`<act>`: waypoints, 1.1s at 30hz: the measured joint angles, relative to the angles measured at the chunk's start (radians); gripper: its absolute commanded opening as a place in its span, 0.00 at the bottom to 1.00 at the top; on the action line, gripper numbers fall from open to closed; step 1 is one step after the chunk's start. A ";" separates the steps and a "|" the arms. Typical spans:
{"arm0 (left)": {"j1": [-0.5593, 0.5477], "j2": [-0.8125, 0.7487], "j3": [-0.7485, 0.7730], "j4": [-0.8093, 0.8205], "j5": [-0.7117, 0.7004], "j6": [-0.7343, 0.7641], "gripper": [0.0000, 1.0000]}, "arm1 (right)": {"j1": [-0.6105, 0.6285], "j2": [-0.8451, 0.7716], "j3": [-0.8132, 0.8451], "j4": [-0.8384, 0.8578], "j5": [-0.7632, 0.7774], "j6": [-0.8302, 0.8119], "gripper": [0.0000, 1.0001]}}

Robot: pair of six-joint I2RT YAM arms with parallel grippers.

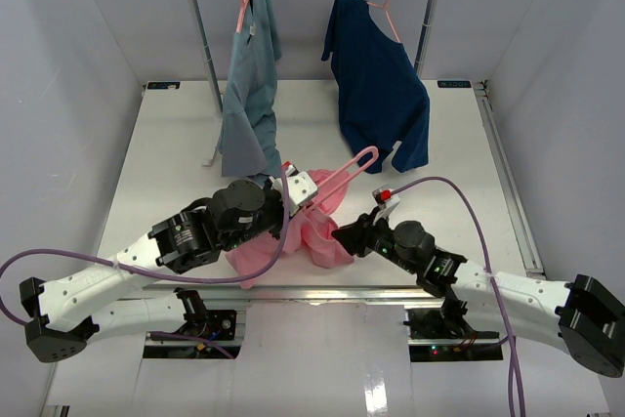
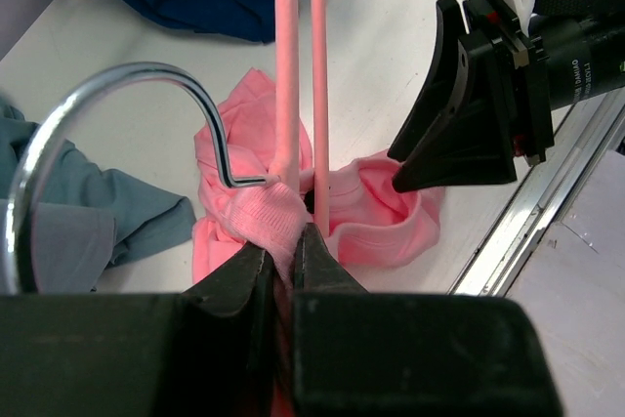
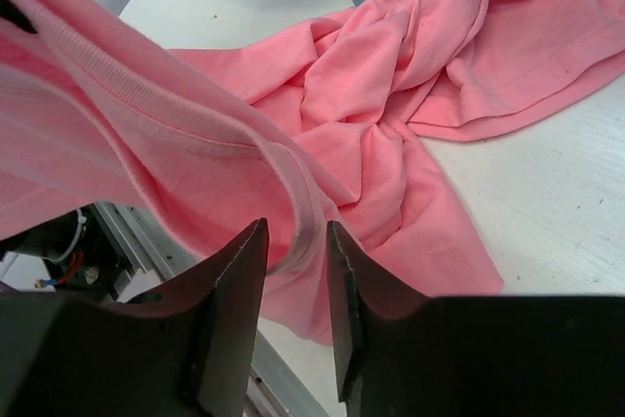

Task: Place the t-shirt on the hanger

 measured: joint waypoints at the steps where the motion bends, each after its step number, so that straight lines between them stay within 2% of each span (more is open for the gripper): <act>1: 0.000 0.000 0.000 0.000 0.000 -0.001 0.00 | 0.000 0.003 0.000 0.000 0.007 0.001 0.18; 3: 0.000 0.000 0.000 0.001 0.000 -0.003 0.00 | 0.000 0.006 0.000 0.000 0.018 0.003 0.08; 11: 0.000 -0.051 0.000 -0.004 0.047 -0.015 0.00 | 0.001 -0.050 0.003 -0.023 0.104 -0.024 0.08; 19: 0.000 -0.076 0.031 -0.113 0.113 -0.016 0.00 | -0.019 -0.221 0.202 -0.245 0.295 -0.134 0.08; 33: 0.002 -0.027 0.054 -0.212 0.152 0.005 0.00 | -0.021 -0.236 0.491 -0.634 0.477 -0.286 0.08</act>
